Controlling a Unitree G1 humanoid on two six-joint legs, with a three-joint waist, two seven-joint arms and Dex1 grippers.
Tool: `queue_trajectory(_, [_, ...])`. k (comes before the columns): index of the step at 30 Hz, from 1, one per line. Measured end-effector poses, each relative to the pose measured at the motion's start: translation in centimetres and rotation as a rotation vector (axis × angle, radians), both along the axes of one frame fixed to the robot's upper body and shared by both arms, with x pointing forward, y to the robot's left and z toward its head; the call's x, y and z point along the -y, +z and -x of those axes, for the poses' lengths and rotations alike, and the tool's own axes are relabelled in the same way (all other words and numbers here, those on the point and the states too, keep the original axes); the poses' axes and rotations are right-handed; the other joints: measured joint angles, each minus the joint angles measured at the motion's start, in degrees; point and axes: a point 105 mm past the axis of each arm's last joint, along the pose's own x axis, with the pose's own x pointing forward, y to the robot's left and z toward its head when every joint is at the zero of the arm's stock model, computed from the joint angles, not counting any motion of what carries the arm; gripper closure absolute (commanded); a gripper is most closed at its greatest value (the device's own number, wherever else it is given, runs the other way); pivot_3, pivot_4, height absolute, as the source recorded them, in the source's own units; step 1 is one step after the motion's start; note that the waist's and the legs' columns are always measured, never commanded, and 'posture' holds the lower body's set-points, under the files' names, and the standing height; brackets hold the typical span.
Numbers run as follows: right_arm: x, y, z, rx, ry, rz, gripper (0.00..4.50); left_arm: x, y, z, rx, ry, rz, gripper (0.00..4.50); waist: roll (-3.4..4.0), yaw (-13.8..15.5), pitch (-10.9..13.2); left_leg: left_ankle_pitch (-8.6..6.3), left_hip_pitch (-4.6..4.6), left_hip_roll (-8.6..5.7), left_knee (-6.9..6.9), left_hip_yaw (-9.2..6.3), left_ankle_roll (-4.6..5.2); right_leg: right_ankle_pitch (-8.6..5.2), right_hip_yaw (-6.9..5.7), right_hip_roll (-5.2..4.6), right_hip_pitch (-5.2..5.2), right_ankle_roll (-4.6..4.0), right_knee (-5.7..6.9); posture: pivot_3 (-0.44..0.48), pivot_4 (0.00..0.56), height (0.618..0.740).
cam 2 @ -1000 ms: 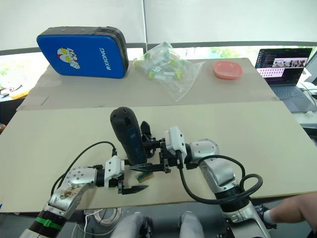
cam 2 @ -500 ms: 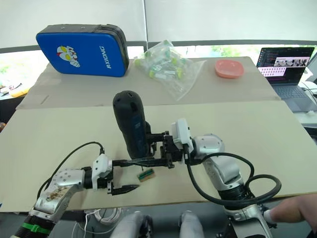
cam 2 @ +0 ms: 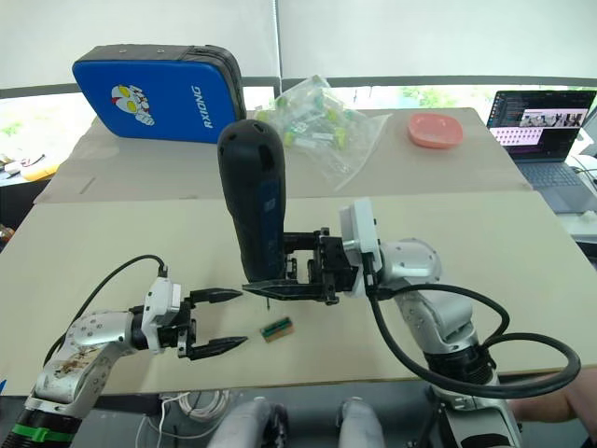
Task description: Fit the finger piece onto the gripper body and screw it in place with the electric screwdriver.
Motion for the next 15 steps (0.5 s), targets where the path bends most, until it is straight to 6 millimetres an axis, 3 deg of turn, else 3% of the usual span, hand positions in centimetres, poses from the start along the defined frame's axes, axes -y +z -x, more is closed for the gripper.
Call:
queue_trajectory(8, [1.3,1.9,0.3,0.029,-0.023,-0.006,2.53,-1.3,0.6,-2.2,0.035,0.112,0.01,0.08,-0.04,0.18,0.03,0.04,-0.01,-0.02,0.01,0.01,0.07,0.0,-0.02,0.03,0.04,0.01,0.0,0.0,0.15,0.74])
queue_trajectory(11, [1.8,2.1,0.2,0.034,-0.048,0.01,2.53,-1.5,-0.4,-3.4,0.037,0.161,-0.013,0.08,-0.06,0.16,0.04,0.14,-0.01,-0.03,0.01,0.04,0.25,0.01,-0.02,0.04,0.04,0.01,0.0,0.0,0.15,0.74])
queue_trajectory(15, [2.3,2.4,0.1,0.031,-0.061,0.009,2.53,-0.3,-2.1,-4.3,0.019,0.158,-0.049,0.08,-0.09,0.22,0.07,0.15,-0.03,-0.03,0.01,0.05,0.26,0.01,-0.02,0.04,0.03,0.01,0.0,0.0,0.15,0.74])
